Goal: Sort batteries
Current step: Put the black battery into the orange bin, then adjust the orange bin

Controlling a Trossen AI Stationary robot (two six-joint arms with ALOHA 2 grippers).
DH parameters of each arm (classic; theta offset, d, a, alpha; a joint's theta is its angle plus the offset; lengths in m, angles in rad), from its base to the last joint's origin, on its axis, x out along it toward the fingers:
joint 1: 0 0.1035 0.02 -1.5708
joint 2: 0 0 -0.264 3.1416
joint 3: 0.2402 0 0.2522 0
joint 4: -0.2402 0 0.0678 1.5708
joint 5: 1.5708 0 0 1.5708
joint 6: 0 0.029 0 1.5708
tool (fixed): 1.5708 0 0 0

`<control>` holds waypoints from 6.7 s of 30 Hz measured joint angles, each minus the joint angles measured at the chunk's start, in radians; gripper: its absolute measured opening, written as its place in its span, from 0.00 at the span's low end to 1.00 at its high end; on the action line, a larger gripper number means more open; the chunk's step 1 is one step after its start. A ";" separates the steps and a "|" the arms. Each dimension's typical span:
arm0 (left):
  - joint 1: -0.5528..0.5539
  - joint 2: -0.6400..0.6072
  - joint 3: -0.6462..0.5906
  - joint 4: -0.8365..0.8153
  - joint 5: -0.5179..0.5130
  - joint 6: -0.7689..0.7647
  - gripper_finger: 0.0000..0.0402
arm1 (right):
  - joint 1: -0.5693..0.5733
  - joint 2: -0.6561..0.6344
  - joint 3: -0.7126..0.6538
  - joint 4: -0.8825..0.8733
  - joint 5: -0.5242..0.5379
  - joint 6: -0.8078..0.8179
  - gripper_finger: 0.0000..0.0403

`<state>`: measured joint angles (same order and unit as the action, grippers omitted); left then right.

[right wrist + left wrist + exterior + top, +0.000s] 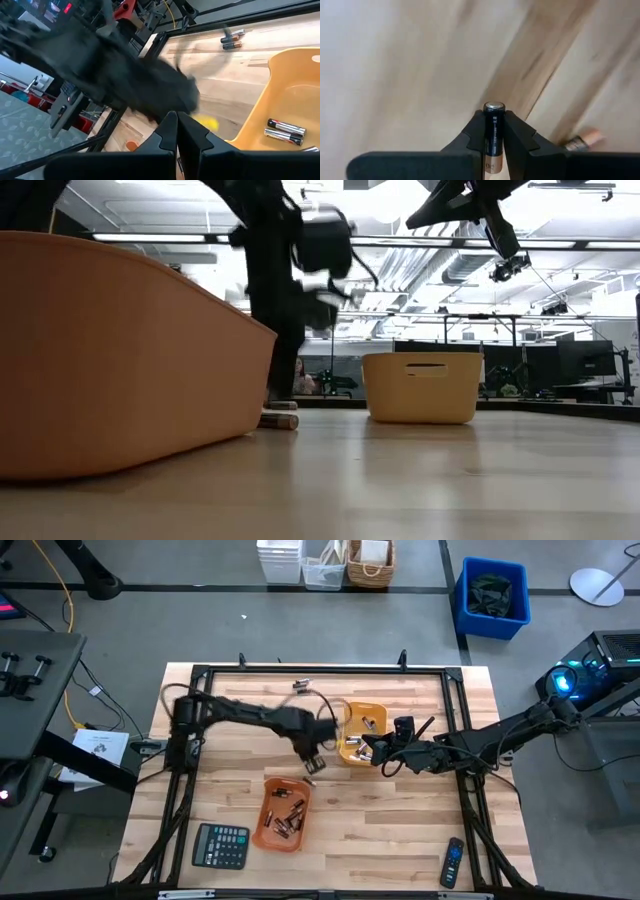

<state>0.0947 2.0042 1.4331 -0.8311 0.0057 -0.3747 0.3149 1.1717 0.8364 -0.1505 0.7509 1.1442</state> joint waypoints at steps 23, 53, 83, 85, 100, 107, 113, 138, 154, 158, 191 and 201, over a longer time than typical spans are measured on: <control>-0.432 -0.443 -0.245 0.043 -0.004 0.292 0.07 | 0.000 0.000 0.000 -0.041 -0.053 0.001 0.00; -0.210 -0.447 -0.316 0.109 -0.206 0.439 0.43 | 0.000 0.000 0.000 -0.050 -0.098 0.097 0.00; -0.427 -0.415 -0.416 0.258 0.021 0.265 0.00 | 0.000 0.000 0.000 -0.031 -0.067 0.086 0.00; -0.441 -0.415 -0.416 0.272 -0.016 0.307 0.00 | 0.000 0.001 0.000 -0.032 -0.067 0.086 0.00; -0.228 -0.318 -0.393 0.430 0.005 0.605 0.09 | 0.000 0.001 0.000 -0.007 -0.066 0.089 0.00; -0.225 -0.234 -0.393 0.477 0.005 0.704 0.32 | 0.000 0.001 0.000 -0.004 -0.043 0.137 0.00; -0.202 -0.177 -0.393 0.500 0.024 0.789 0.46 | 0.000 0.001 0.000 -0.004 -0.027 0.148 0.00; -0.043 -0.317 -0.396 0.416 0.203 0.611 0.07 | 0.000 0.002 0.000 -0.003 -0.021 0.188 0.00; -0.058 -0.651 -0.393 0.540 0.385 0.443 0.07 | 0.000 0.002 0.000 -0.011 -0.064 0.221 0.00; -0.166 -0.659 -0.393 0.562 0.375 0.328 0.07 | 0.000 0.002 0.000 -0.023 -0.075 0.206 0.00; -0.799 -0.432 -0.454 0.481 -0.267 -0.616 0.33 | 0.000 0.001 0.000 -0.080 -0.254 0.029 0.00; -0.614 -0.468 -0.302 0.169 -0.144 -0.336 0.54 | -0.002 0.001 0.000 -0.067 -0.243 0.028 0.00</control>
<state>-0.5191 1.5359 1.1311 -0.6619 -0.1386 -0.7109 0.3134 1.1728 0.8368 -0.2176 0.5084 1.1725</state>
